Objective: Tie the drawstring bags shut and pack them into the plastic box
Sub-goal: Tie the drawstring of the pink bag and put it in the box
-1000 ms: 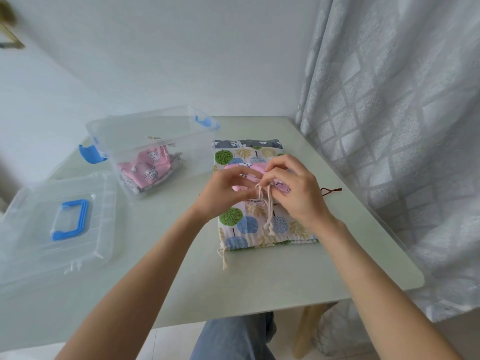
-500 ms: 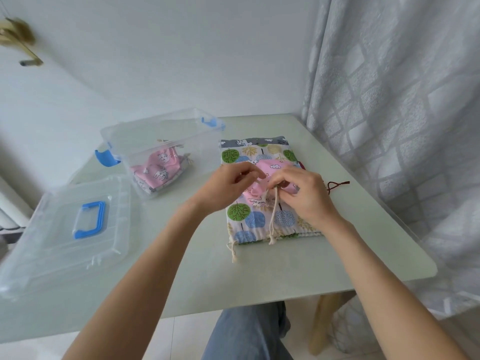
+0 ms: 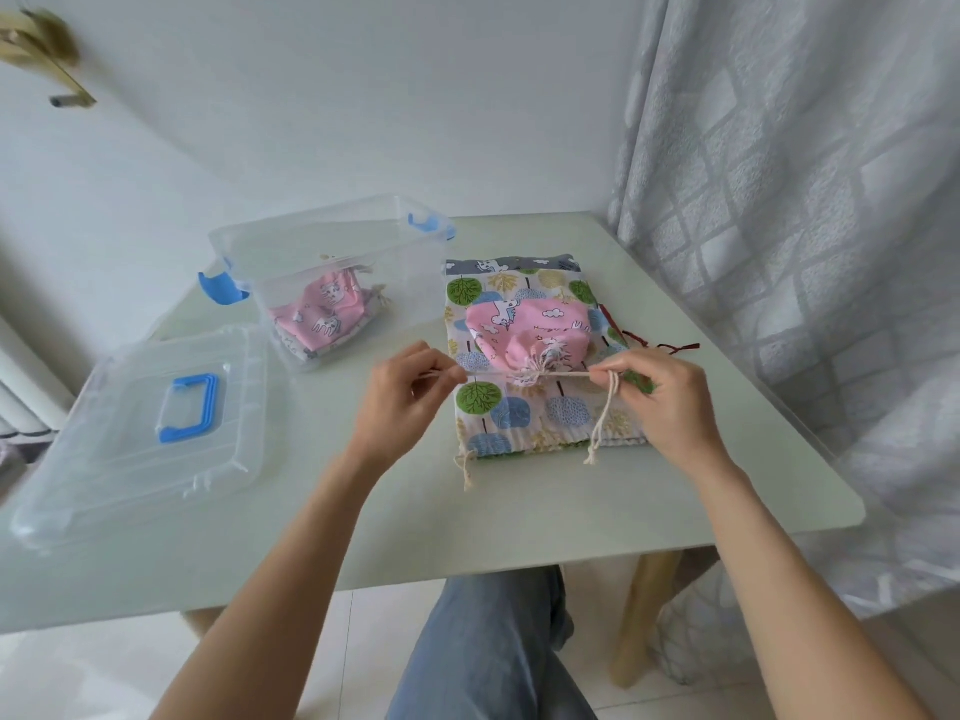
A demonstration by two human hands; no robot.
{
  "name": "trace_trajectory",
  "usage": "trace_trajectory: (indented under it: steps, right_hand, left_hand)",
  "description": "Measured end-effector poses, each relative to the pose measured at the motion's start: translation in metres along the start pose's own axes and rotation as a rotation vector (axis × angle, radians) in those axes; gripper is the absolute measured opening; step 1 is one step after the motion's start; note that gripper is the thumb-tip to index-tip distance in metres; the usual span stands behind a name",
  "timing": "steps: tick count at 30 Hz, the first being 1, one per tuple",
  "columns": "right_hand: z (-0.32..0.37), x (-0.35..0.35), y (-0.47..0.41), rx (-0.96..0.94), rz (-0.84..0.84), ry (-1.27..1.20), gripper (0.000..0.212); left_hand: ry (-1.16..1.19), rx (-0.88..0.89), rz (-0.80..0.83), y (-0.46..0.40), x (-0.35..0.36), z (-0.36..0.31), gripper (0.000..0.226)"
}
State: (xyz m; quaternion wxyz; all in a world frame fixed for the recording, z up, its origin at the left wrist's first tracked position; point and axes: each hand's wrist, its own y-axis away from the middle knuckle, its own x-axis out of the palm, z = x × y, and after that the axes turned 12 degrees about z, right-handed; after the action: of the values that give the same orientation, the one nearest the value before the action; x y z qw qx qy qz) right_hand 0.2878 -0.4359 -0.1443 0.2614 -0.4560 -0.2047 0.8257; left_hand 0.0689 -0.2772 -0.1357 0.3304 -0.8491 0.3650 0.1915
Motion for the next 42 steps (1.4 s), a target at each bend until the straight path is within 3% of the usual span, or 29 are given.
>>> trace_trajectory:
  steps: [4, 6, 8, 11, 14, 17, 22, 26, 33, 37, 42]
  right_hand:
    - [-0.006, 0.003, 0.008, 0.032, 0.165, 0.119, 0.017]
    - [-0.009, -0.001, 0.012, 0.077, 0.302, 0.199, 0.035]
    - [-0.009, -0.011, 0.017, 0.127, 0.359, 0.225, 0.049]
    - [0.006, -0.02, 0.02, 0.184, 0.206, 0.098, 0.034]
    - [0.026, -0.005, 0.017, 0.309, 0.274, 0.065, 0.012]
    - [0.032, 0.019, 0.021, 0.298, 0.415, 0.321, 0.029]
    - [0.025, 0.024, 0.026, 0.228, 0.411, 0.46, 0.017]
    - [0.02, 0.011, 0.029, 0.14, 0.432, 0.312, 0.011]
    - [0.014, 0.0, 0.037, 0.266, 0.426, 0.158, 0.011]
    - [0.016, -0.006, 0.036, 0.299, 0.428, -0.05, 0.014]
    - [0.03, -0.012, 0.019, 0.238, 0.358, -0.281, 0.033]
  left_hand:
    - [-0.12, -0.08, 0.125, 0.002, 0.003, 0.016, 0.018]
    - [-0.278, -0.117, 0.242, 0.003, 0.001, 0.019, 0.013]
    - [-0.404, -0.126, 0.281, 0.003, -0.001, 0.016, 0.025]
    - [-0.317, -0.066, 0.255, 0.002, 0.002, 0.003, 0.039]
    - [-0.345, 0.009, 0.335, -0.002, 0.025, -0.009, 0.027]
    - [-0.338, -0.016, 0.335, -0.004, 0.046, -0.013, 0.012]
    - [-0.255, -0.06, 0.306, -0.001, 0.056, -0.009, 0.01]
    - [-0.257, -0.09, 0.314, -0.003, 0.055, -0.006, 0.015]
    - [-0.239, -0.109, 0.311, -0.002, 0.055, 0.004, 0.016]
    - [-0.193, -0.117, 0.306, 0.001, 0.054, 0.007, 0.016]
    - [-0.178, -0.141, 0.336, 0.0, 0.053, -0.002, 0.014]
